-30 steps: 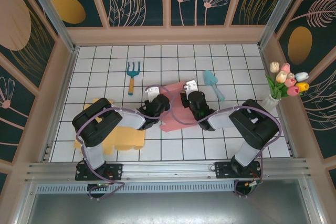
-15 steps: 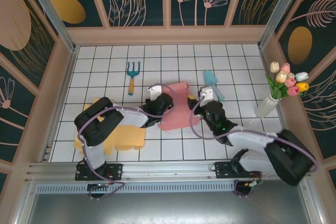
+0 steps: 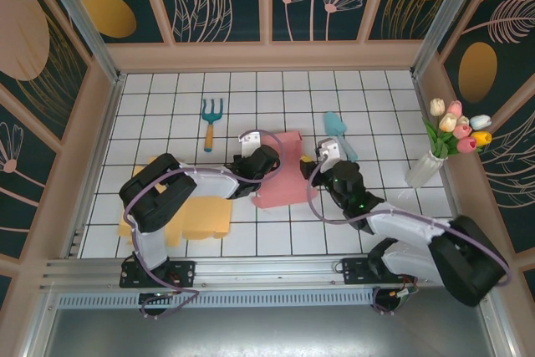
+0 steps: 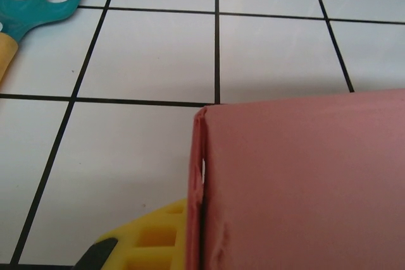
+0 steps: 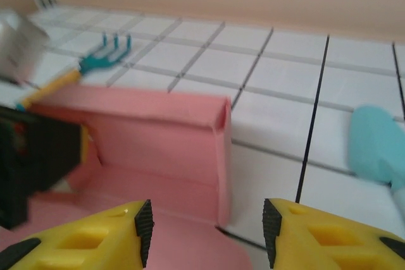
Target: Fold the paper box
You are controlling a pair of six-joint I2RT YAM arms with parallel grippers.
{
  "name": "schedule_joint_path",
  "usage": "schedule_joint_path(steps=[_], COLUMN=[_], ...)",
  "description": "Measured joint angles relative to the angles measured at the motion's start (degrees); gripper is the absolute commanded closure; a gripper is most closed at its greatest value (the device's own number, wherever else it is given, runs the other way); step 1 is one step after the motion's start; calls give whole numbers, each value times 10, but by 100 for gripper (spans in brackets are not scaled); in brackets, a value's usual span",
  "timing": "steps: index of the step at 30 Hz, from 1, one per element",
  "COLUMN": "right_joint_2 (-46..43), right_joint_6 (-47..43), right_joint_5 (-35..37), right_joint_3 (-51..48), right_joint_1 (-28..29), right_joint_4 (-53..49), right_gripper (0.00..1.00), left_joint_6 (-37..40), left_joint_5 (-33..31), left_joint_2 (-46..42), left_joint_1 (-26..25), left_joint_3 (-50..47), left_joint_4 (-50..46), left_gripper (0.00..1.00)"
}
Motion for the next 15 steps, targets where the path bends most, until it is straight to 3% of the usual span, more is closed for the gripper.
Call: schedule_joint_path(steps=[6,15], right_joint_2=[132,246], right_joint_6=[-6,-10], right_joint_5=[-29,-25], right_joint_3=[22,61], right_joint_1=[-31,-33], right_joint_4=[36,125], right_gripper=[52,56], left_joint_6=[1,1], left_joint_5=[4,17], left_joint_2=[1,1], left_joint_1=[0,1], left_joint_3=[6,6], left_joint_4=[-9,-6], left_gripper=[92,93])
